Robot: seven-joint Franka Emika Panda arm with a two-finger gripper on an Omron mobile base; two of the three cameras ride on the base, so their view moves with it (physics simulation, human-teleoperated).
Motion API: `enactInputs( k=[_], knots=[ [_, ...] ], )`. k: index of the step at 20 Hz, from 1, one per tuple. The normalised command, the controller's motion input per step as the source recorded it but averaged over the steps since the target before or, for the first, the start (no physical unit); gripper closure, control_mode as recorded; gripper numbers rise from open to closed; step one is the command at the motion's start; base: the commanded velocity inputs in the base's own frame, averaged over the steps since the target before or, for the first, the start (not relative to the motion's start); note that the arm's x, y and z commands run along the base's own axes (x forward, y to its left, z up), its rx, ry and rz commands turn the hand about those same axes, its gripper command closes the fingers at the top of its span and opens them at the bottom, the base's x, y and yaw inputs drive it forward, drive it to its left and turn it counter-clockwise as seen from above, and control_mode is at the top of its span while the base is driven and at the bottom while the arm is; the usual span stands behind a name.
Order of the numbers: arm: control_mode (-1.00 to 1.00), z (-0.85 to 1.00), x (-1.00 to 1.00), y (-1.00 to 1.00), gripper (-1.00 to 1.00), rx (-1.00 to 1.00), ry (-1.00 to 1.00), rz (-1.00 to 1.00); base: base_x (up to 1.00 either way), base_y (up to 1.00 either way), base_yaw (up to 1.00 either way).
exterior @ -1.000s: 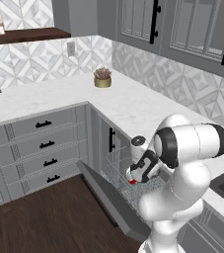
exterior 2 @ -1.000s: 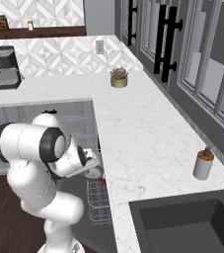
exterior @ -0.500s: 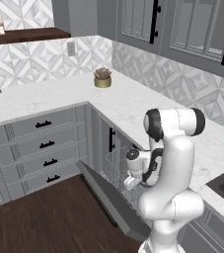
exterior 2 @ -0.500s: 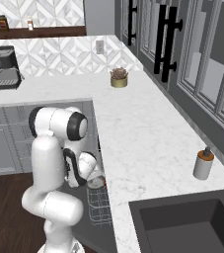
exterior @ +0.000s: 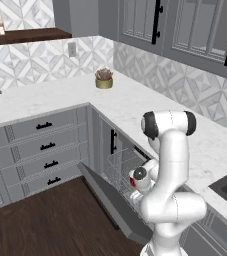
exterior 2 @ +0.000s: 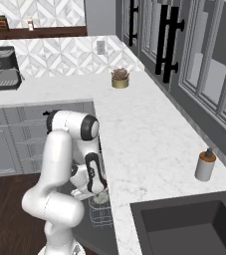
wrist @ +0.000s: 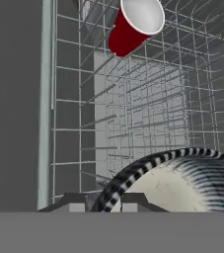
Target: Pick up the cup and bowl from the counter, place them in the dishwasher, and close the dishwasher door.
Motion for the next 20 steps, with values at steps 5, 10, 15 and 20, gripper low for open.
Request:
enactInputs(
  k=[5,10,15,20],
  knots=[
    [-1.00,-0.28,0.19,-0.15,1.00,0.00,0.00,-0.02,0.00,0.00,0.00],
    [-1.00,-0.21,0.09,0.00,-1.00,0.00,0.00,0.00,0.00,0.00,0.00],
    [-1.00,-0.04,-0.06,0.00,-1.00,0.00,0.00,0.00,0.00,0.00,0.00],
    [-1.00,0.57,-0.53,0.18,-1.00,0.00,-0.01,0.00,0.00,0.00,0.00]
  ],
)
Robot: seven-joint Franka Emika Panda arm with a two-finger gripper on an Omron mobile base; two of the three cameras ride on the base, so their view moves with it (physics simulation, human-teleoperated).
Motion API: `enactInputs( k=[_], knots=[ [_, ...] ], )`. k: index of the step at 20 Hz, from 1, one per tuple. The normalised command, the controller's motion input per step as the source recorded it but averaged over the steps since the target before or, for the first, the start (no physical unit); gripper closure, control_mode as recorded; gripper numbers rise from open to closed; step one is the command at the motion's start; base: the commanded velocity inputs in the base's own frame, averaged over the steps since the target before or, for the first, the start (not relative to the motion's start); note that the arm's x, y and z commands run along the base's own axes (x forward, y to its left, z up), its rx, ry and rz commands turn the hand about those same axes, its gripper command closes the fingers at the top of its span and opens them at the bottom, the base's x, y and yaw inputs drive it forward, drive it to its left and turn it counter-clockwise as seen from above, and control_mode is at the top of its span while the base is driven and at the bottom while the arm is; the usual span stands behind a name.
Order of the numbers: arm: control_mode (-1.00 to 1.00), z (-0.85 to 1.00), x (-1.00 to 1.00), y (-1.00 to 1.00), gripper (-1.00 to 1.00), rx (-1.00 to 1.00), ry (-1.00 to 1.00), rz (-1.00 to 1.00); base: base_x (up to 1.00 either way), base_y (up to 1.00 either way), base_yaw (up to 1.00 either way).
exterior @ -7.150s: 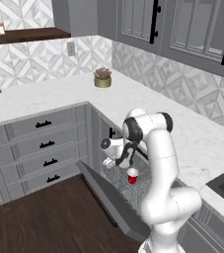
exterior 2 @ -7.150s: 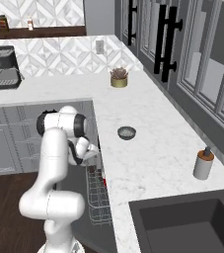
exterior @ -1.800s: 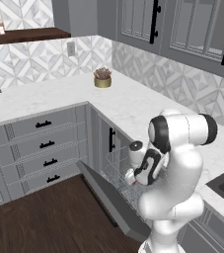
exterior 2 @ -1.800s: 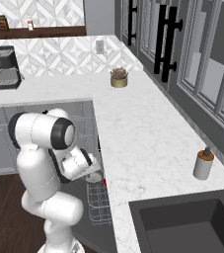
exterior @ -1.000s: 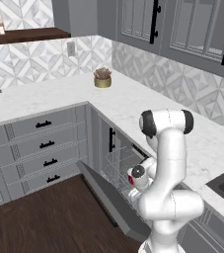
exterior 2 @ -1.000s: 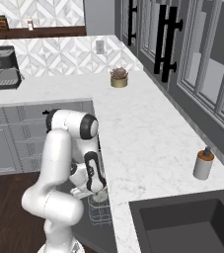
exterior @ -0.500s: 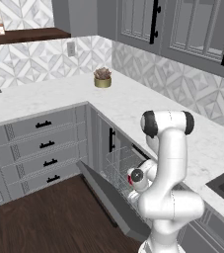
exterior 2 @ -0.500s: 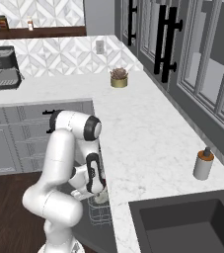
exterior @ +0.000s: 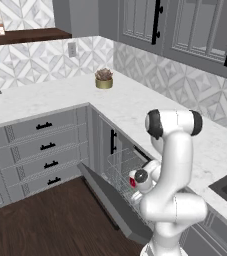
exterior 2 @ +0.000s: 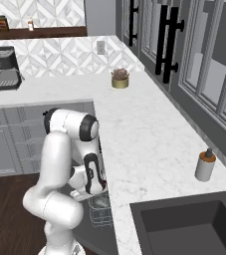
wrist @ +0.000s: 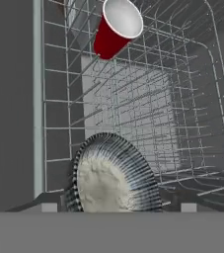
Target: Pick up the cup and bowl from the counter, place them in the dishwasher, and close the dishwasher door.
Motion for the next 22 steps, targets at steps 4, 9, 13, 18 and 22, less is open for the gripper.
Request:
enactInputs(
  k=[4,9,13,18,22],
  knots=[
    [-1.00,0.98,-0.53,0.42,-1.00,0.00,0.00,0.00,0.00,0.00,0.00],
    [-1.00,1.00,-0.60,0.55,-1.00,0.00,0.00,0.00,0.00,0.00,0.00],
    [-1.00,1.00,-0.22,0.52,-1.00,0.00,0.00,0.00,0.00,0.00,0.00],
    [-1.00,1.00,0.00,0.69,-1.00,0.00,0.01,0.00,0.00,0.00,0.00],
    [-1.00,1.00,-0.03,0.95,-1.00,-0.04,0.05,0.00,0.00,0.00,0.00]
  ],
)
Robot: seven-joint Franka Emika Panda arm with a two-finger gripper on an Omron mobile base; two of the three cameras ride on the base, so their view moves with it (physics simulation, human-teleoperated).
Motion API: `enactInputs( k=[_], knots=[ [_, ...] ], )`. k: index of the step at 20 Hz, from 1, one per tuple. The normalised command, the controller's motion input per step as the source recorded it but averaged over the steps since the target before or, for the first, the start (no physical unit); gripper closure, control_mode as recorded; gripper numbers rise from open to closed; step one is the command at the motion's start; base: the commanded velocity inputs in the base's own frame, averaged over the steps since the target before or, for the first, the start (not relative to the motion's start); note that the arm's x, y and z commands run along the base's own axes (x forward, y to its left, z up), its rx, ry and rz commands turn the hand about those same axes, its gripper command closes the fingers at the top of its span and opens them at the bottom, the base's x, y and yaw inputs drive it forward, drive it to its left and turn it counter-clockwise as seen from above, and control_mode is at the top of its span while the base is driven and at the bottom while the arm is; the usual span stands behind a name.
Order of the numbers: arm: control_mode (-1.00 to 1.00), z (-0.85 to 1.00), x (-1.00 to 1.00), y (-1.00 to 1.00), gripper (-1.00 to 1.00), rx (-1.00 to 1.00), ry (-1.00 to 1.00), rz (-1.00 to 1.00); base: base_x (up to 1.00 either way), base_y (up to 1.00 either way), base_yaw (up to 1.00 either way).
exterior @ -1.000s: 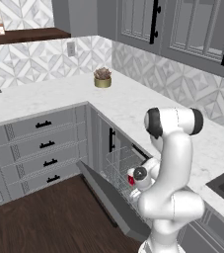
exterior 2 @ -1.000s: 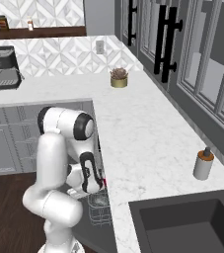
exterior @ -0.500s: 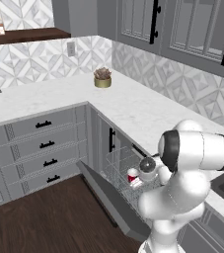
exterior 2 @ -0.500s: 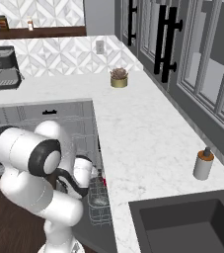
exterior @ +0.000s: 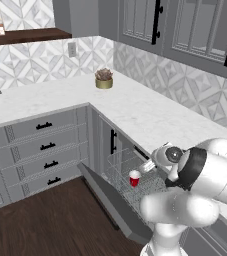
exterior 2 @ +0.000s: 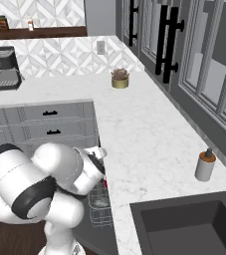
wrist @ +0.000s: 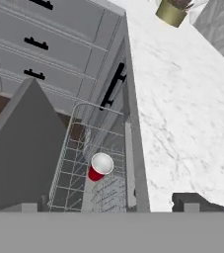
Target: Pick up the cup and bowl from the counter, place them in the dishwasher, and close the dishwasher door.
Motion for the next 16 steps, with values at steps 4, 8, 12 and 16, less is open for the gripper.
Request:
enactInputs(
  k=[4,8,12,16],
  knots=[
    [-1.00,1.00,-0.23,0.99,-1.00,-0.07,0.04,0.00,0.00,0.00,0.00],
    [-1.00,1.00,-0.28,0.94,-1.00,-0.08,0.03,-0.01,0.00,0.00,0.00],
    [-1.00,1.00,-0.32,0.79,-1.00,-0.04,0.10,-0.05,0.00,0.00,0.00],
    [-1.00,1.00,-0.08,0.84,-1.00,-0.07,0.27,-0.01,0.00,0.00,0.00]
  ],
)
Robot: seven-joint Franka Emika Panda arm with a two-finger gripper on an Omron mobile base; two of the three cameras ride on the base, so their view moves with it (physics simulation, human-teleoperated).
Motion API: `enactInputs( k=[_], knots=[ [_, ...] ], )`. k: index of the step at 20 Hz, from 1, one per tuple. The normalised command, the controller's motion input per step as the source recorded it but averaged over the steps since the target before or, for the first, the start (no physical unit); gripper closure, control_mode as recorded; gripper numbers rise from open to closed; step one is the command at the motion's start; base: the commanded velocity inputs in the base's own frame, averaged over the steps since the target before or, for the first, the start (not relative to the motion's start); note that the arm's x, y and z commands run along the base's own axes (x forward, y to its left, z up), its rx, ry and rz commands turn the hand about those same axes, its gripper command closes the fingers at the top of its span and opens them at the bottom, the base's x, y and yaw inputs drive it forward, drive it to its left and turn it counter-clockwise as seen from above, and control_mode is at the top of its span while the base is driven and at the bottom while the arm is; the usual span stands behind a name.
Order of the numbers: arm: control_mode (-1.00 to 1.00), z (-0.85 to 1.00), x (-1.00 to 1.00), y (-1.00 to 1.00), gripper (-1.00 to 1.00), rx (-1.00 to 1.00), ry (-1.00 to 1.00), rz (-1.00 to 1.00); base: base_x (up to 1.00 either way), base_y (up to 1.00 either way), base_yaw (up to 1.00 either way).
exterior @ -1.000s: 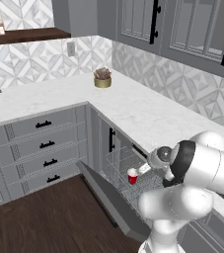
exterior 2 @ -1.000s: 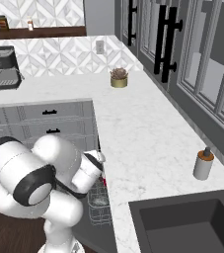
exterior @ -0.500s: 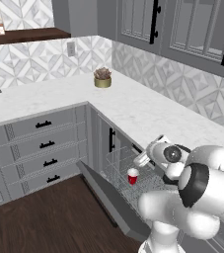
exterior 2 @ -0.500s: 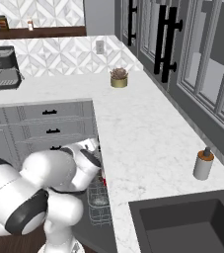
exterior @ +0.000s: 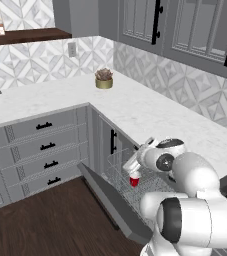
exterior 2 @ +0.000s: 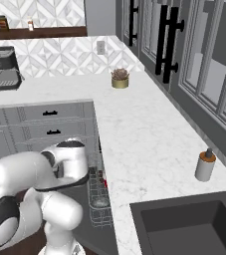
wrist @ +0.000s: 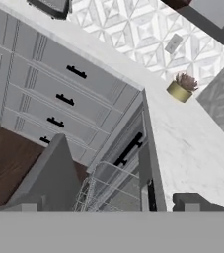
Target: Pick up the cup and bowl from the counter, place them in the dishwasher, and close the dishwasher door.
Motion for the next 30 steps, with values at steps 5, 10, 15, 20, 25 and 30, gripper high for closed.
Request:
enactInputs(
  k=[5,10,15,20,25,30],
  knots=[
    [-1.00,1.00,0.05,0.76,-1.00,-0.04,0.23,0.07,0.00,0.00,0.00],
    [-1.00,1.00,0.14,0.53,-1.00,0.00,0.13,0.15,0.00,0.00,0.00],
    [-1.00,0.94,0.00,0.49,-1.00,-0.05,0.29,0.01,0.00,0.00,0.00],
    [-1.00,0.87,0.00,0.46,-1.00,-0.02,0.36,0.00,0.00,0.00,0.00],
    [-1.00,0.98,-0.07,0.73,-1.00,-0.06,0.13,0.01,0.00,0.00,0.00],
    [-1.00,0.58,-0.19,1.00,-1.00,-0.13,0.15,0.01,0.00,0.00,0.00]
  ],
)
